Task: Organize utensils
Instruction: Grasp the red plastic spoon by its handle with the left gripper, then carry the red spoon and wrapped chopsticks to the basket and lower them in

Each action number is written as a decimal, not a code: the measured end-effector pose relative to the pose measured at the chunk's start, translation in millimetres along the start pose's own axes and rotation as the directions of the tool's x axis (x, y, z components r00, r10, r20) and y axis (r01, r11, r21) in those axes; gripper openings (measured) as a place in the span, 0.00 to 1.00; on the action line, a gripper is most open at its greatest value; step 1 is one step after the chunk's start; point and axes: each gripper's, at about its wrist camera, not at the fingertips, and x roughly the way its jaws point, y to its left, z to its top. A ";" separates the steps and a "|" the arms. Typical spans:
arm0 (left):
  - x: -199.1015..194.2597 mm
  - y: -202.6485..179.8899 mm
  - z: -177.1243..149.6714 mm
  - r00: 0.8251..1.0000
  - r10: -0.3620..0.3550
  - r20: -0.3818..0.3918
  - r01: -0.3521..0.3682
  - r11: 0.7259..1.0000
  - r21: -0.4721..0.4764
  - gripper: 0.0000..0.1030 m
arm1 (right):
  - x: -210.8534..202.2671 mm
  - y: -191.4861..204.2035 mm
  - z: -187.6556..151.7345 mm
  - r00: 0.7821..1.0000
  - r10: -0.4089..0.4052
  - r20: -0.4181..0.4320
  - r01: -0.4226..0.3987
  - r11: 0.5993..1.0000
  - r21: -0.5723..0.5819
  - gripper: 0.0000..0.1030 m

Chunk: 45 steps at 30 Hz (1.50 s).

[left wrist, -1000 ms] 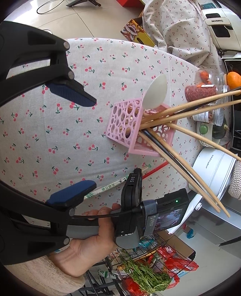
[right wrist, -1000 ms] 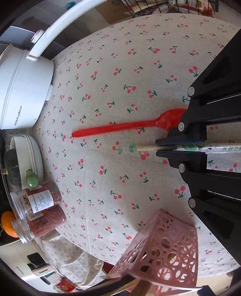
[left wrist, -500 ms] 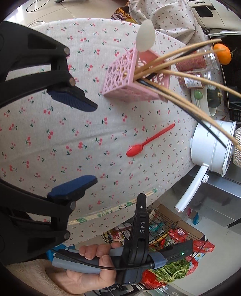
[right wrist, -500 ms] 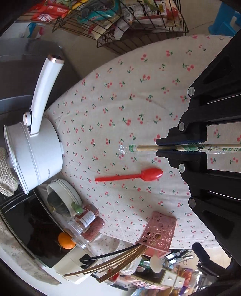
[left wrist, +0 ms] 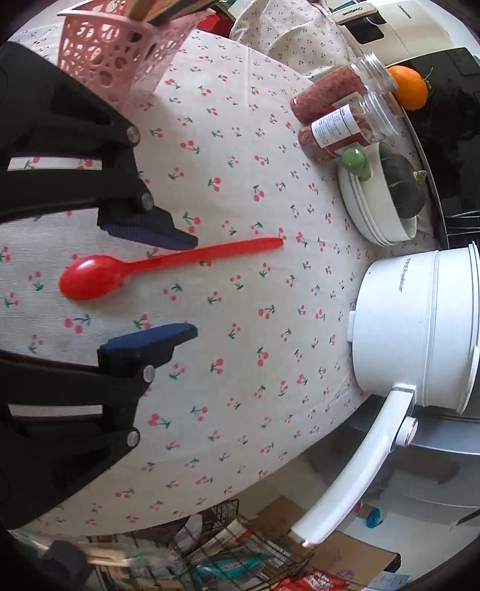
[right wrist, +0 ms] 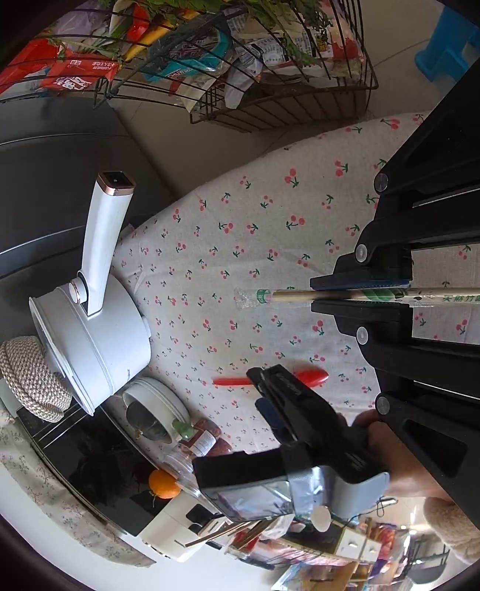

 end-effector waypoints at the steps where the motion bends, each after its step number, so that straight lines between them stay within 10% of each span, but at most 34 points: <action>1: 9.4 -2.6 7.0 0.999 0.028 -0.021 -0.028 1.000 0.005 0.41 | 1.1 -0.8 0.7 1.000 0.006 -0.003 -0.006 1.000 0.003 0.05; 5: 42.8 2.5 20.5 0.984 0.065 -0.168 -0.063 0.998 0.020 0.27 | 5.4 -1.8 4.0 1.000 0.014 -0.010 -0.014 1.000 0.004 0.05; 10: 46.4 4.9 28.3 0.975 0.059 -0.216 -0.047 0.997 0.059 0.24 | 4.0 -2.2 6.0 1.000 0.022 -0.004 -0.022 1.000 0.012 0.05; 12: 48.0 6.7 28.8 0.972 0.059 -0.229 -0.043 0.996 0.073 0.02 | 2.0 -1.7 6.1 1.000 0.021 0.001 -0.021 1.000 0.016 0.05; 15: 37.2 3.4 20.3 0.974 0.010 -0.227 0.015 0.994 0.105 0.00 | -4.0 -1.6 5.9 1.000 0.019 0.015 -0.019 1.000 0.021 0.05; 24: -70.4 -10.2 -25.2 0.967 -0.234 -0.106 0.254 0.930 0.265 0.00 | -35.8 -4.1 4.1 0.996 0.007 0.093 -0.012 0.999 0.052 0.05; 34: -213.0 70.8 -25.6 0.877 -0.447 0.175 0.378 0.868 0.321 0.00 | -72.2 27.8 1.1 0.980 0.050 0.195 -0.054 0.998 0.016 0.05; 40: -172.4 66.5 -36.1 0.906 -0.421 -0.045 0.413 0.856 0.312 0.14 | -70.1 38.0 0.4 0.983 0.044 0.179 -0.043 0.999 -0.012 0.05; 42: -146.4 49.4 -41.5 0.898 -0.418 -0.137 0.439 0.845 0.305 0.37 | -66.0 32.6 -1.5 0.986 0.027 0.162 -0.027 1.000 -0.003 0.05; 45: -101.0 16.0 -39.9 0.886 -0.391 -0.247 0.454 0.838 0.302 0.39 | -58.0 20.5 -3.7 0.991 0.003 0.134 -0.005 1.000 0.014 0.05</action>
